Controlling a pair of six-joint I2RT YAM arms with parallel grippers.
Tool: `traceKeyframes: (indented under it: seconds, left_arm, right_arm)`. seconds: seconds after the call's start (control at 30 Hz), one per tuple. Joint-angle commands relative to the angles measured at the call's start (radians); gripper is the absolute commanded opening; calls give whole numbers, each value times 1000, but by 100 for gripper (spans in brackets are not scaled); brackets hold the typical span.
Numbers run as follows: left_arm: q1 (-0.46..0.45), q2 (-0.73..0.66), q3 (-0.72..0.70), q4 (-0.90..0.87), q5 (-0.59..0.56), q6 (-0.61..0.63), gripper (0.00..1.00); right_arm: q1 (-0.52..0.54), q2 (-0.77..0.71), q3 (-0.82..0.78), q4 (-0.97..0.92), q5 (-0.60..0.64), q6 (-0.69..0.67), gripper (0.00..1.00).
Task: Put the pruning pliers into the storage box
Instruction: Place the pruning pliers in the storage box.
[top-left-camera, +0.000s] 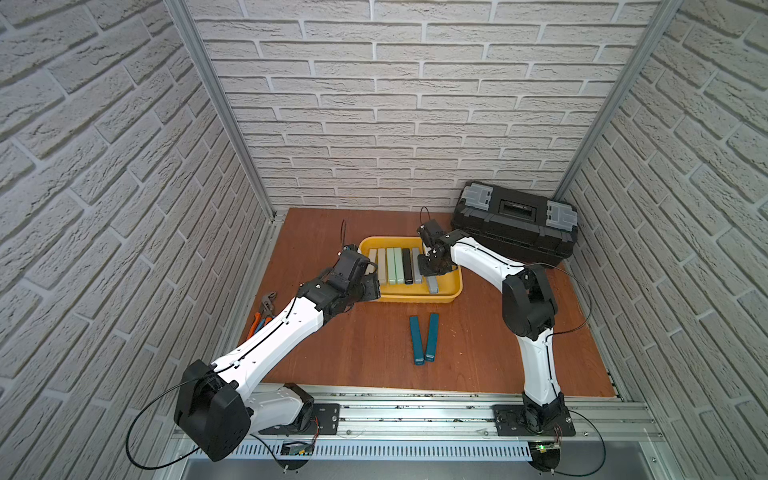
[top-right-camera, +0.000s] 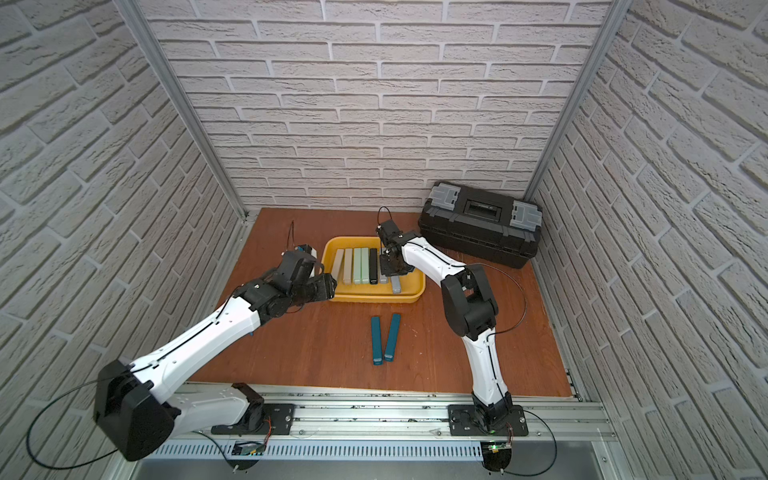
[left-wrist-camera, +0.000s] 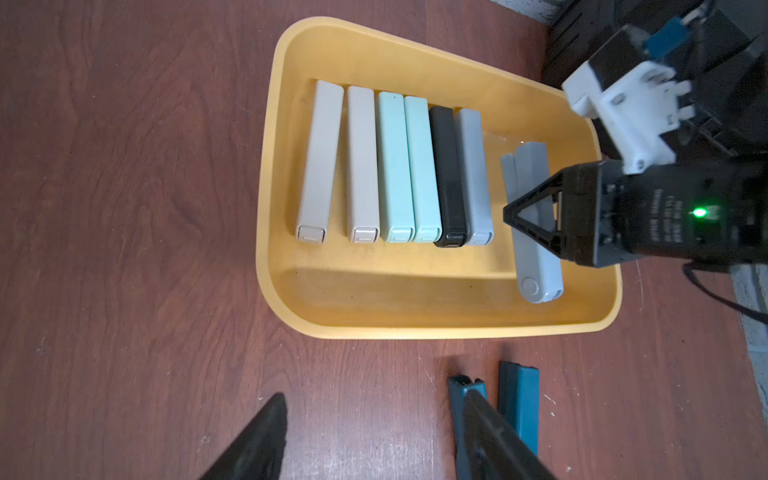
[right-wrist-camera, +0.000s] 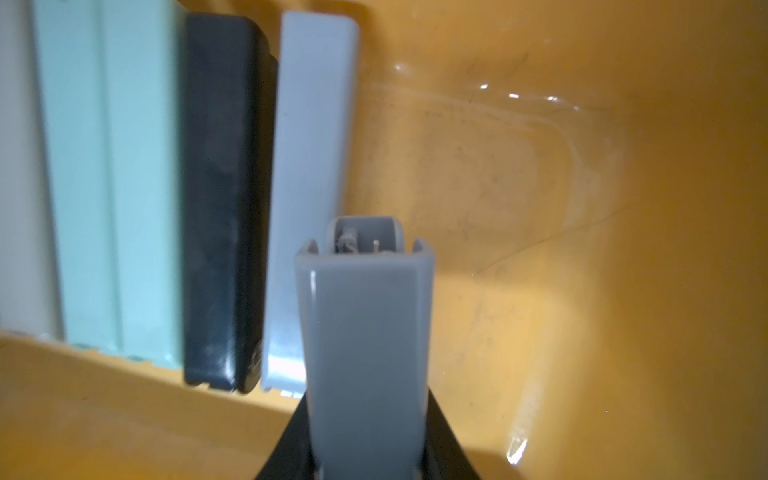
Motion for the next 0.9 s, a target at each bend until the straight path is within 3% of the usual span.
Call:
traceKeyframes:
  seconds: [0.0, 0.53, 0.87]
  left_arm:
    - [9, -24, 7, -8, -21, -5, 67]
    - [9, -64, -16, -17, -34, -22, 67]
    - [9, -61, -12, -18, -35, -26, 67]
  right_arm:
    - [-16, 17, 52, 24, -7, -8, 22]
    - [-41, 189, 196, 35, -10, 68, 22]
    - [-55, 201, 197, 73, -25, 142, 23]
